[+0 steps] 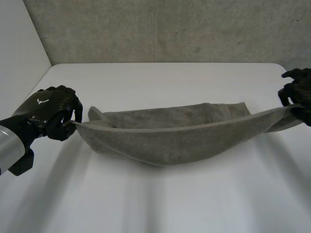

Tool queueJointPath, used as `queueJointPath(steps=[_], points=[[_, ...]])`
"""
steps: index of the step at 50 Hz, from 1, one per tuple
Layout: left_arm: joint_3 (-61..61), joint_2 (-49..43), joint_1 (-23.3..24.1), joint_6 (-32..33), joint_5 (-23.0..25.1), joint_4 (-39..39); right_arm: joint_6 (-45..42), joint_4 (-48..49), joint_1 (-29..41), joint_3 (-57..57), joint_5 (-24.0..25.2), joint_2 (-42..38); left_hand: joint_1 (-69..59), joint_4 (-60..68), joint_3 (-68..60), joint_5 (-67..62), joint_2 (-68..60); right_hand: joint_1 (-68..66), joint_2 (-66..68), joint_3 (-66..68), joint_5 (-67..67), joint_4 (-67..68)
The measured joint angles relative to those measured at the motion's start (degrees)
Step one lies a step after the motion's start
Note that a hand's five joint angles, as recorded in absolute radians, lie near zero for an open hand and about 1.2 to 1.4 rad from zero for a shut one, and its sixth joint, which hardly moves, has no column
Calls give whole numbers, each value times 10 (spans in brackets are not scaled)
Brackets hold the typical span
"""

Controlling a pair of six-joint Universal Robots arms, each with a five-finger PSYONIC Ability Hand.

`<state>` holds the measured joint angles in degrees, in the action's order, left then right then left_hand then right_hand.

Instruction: Fold the towel.

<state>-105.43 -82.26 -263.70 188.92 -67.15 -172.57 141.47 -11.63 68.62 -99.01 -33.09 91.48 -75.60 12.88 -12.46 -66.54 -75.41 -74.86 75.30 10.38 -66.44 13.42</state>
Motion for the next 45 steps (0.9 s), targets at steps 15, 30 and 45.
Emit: queueJointPath(steps=[15, 30, 45], points=[[202, -271, 45, -5, -13, -26, -88, 2, 256, 249, -262, -256, 0, 0, 0, 0, -1, -1, 0, 0, 0, 0], [474, -196, 11, -192, -89, -90, 139, 158, 309, 451, -427, -176, 0, 0, 0, 0, -3, -1, 0, 0, 0, 0], [207, -146, -31, -124, 25, -127, 92, 161, 227, 230, -344, -139, 0, 0, 0, 0, -3, -1, 0, 0, 0, 0]])
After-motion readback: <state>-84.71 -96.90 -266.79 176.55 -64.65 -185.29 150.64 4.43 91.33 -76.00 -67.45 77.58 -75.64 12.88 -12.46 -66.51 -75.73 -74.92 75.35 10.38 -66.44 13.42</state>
